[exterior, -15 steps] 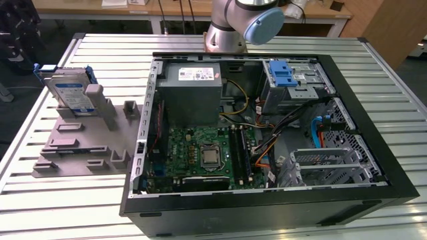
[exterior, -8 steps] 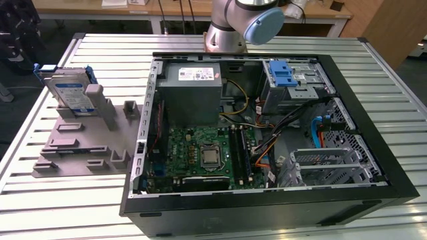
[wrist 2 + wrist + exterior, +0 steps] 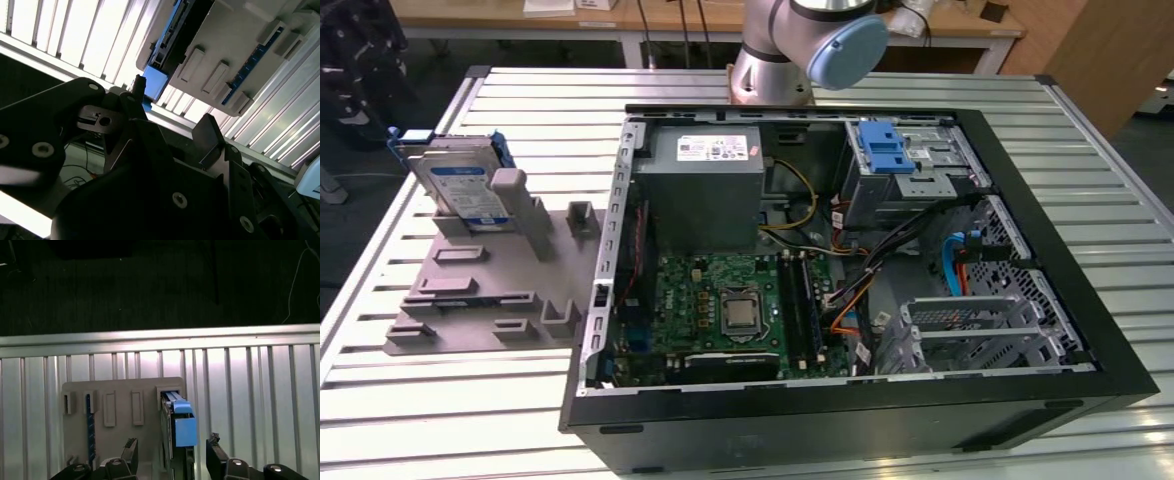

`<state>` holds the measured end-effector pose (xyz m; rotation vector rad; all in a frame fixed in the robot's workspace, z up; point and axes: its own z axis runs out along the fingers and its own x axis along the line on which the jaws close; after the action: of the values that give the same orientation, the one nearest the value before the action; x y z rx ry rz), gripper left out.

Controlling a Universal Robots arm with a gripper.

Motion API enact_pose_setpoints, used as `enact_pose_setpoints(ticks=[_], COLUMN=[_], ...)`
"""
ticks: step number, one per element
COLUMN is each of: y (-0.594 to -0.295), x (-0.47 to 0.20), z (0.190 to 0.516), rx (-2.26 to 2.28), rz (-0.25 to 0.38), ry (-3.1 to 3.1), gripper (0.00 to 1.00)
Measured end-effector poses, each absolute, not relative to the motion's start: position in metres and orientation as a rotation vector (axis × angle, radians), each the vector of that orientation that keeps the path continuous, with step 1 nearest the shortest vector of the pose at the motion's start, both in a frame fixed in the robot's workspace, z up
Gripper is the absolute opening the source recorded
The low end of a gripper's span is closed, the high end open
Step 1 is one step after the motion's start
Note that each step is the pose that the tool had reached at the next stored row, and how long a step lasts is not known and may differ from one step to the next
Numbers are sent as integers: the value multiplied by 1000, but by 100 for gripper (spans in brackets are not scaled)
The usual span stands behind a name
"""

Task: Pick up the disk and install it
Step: 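Pick up the disk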

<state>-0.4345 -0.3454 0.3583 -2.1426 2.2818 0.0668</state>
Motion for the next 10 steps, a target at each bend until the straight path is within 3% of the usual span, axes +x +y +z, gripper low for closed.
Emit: enact_pose_setpoints(ticks=[10], y=[-341], x=[-437], z=[340], rx=[-2142], rz=[66], ry=[2281], gripper=[64])
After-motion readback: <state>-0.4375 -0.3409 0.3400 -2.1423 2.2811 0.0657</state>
